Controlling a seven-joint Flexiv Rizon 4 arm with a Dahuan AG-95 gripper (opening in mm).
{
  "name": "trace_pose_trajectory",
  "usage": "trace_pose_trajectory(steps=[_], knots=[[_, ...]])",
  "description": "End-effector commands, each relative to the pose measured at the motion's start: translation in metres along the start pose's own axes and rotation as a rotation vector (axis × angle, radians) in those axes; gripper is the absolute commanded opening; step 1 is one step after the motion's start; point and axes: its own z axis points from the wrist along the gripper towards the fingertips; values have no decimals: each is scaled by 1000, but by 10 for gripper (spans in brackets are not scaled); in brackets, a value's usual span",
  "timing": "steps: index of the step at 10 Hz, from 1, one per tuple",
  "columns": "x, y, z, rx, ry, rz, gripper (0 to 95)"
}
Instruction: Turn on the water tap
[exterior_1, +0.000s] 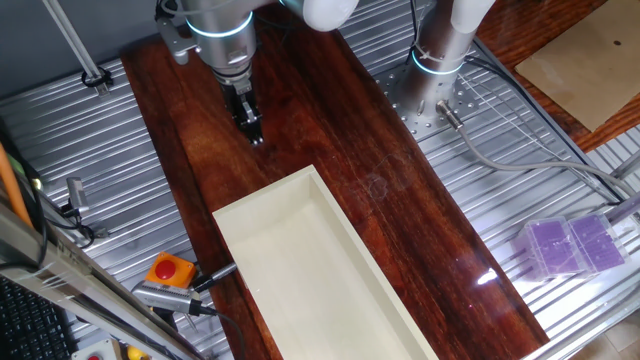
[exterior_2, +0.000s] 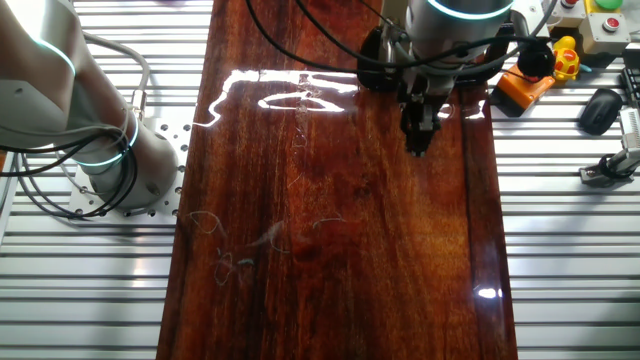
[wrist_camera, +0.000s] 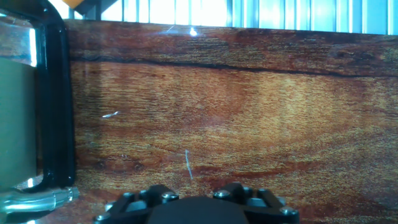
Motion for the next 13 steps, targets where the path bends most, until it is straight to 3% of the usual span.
trace_pose_trajectory(steps=[1, 6, 8, 10, 11, 13], knots=[[1, 0, 0, 2, 4, -60, 0], [5, -1, 2, 1, 3, -118, 0], [5, -1, 2, -5, 2, -187, 0], [6, -2, 2, -8, 29, -246, 0], [6, -2, 2, 5, 53, -325, 0], [6, -2, 2, -1, 85, -484, 0]])
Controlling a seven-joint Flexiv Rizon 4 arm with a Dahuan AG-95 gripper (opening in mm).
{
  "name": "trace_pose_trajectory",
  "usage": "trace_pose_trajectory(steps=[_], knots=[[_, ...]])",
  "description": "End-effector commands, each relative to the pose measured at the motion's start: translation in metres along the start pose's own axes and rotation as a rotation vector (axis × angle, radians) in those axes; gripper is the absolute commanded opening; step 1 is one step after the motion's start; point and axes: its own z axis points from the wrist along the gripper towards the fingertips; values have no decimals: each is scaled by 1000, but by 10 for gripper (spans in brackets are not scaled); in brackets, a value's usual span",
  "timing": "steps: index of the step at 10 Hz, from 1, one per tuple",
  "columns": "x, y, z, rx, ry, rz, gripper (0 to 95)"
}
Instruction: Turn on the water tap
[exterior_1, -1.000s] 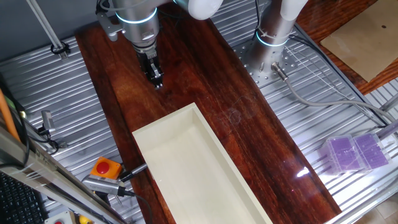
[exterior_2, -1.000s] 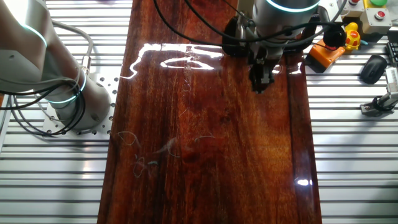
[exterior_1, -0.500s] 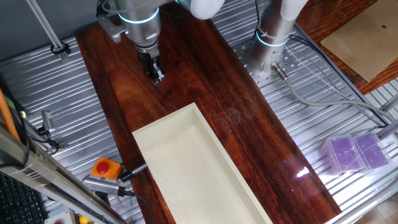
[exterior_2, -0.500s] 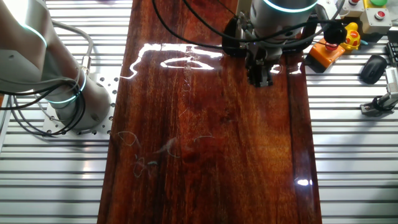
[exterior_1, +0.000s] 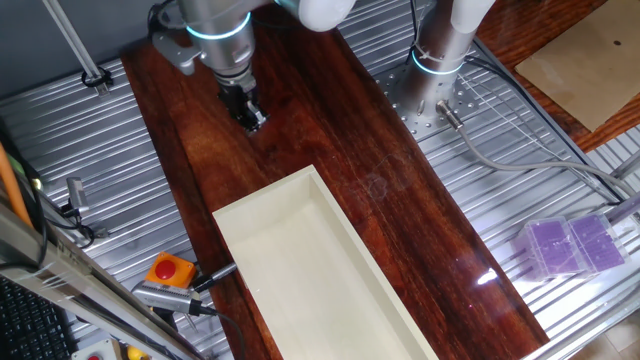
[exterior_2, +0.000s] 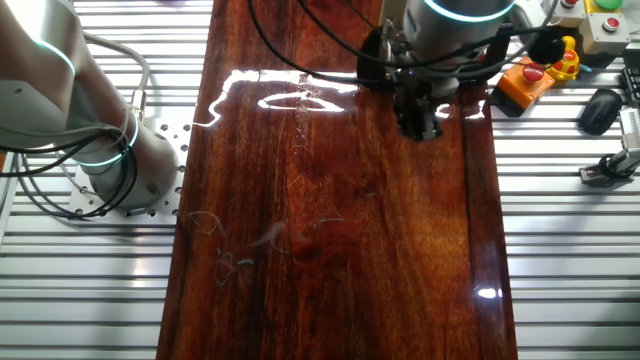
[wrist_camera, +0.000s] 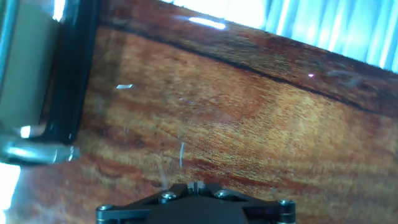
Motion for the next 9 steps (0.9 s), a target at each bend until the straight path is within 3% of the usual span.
trace_pose_trajectory(steps=[1, 3, 5, 9], knots=[[1, 0, 0, 3, 42, -222, 0], [-1, 1, -1, 2, 43, -245, 0], [2, 13, 0, -1, 38, -250, 0], [8, 82, -4, 1, 34, -139, 0]])
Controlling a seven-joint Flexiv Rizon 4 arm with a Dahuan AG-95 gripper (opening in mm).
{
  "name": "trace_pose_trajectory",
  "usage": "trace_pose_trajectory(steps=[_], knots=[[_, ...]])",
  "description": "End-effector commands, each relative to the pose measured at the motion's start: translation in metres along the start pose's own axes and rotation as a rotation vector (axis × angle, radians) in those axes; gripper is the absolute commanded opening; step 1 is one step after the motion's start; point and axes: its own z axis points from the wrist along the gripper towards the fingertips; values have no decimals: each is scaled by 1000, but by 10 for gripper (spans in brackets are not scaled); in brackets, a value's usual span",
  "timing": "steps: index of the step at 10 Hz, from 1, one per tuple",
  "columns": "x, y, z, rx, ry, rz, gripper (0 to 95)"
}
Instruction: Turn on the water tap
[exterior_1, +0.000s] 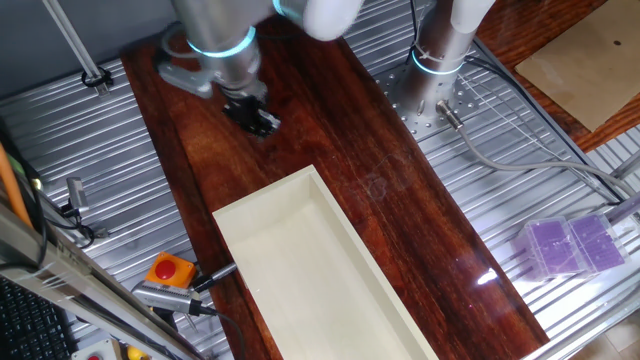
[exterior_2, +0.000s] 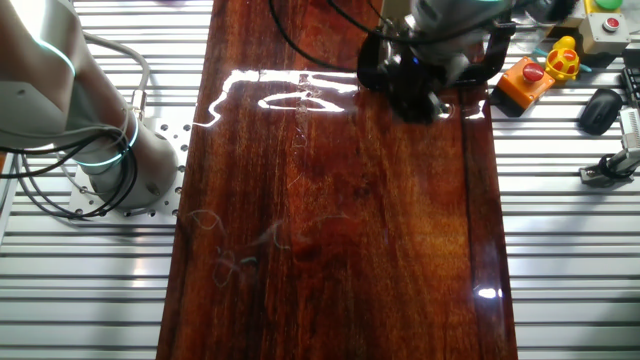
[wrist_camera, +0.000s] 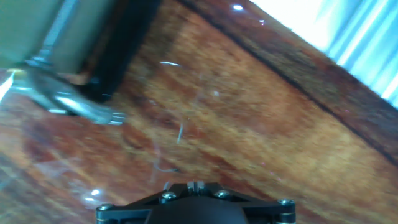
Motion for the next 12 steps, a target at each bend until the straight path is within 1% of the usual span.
trace_pose_trajectory(steps=[1, 3, 4, 5, 6, 7, 8, 10, 12], knots=[[-5, 22, -2, -1, -6, 125, 0], [-5, 22, -2, 7, -30, 109, 0], [-5, 22, -2, 6, -29, 104, 0], [-5, 22, -2, -2, -19, 92, 0], [-5, 22, -2, -4, -15, 92, 0], [-4, 17, -4, -10, -22, 93, 0], [-5, 16, -6, -20, -33, 115, 0], [-16, 25, -7, -25, -38, 169, 0], [-27, 39, -14, -25, -36, 224, 0]])
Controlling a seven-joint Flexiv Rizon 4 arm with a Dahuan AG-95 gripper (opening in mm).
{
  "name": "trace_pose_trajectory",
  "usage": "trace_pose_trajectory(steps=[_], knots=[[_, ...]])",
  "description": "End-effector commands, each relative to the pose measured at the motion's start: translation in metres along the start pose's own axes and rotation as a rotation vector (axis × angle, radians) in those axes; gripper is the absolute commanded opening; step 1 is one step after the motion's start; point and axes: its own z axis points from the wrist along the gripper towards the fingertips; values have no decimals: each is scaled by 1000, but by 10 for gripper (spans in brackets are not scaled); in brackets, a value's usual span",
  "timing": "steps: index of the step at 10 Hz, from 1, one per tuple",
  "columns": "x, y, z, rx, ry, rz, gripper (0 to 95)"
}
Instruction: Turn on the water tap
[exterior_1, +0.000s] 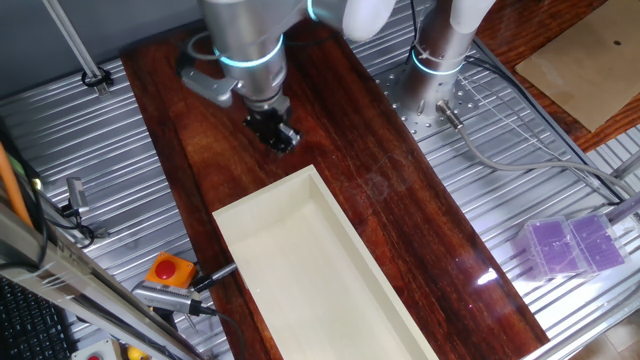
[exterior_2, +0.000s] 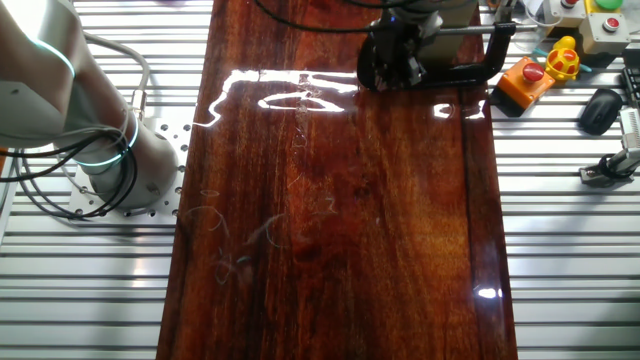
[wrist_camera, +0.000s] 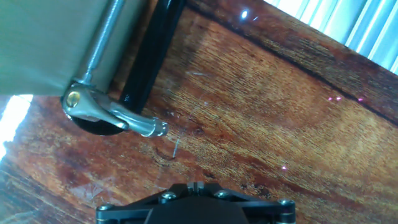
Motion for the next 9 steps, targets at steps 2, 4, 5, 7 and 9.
trace_pose_trajectory(steps=[2, 4, 5, 7, 9], knots=[[-4, 14, -9, 18, -4, 112, 0], [-1, 12, -9, 10, -2, 101, 0], [-1, 12, -9, 10, 1, 79, 0], [-1, 12, -9, 13, 7, 46, 0], [-1, 12, -9, 1, -5, 43, 0]])
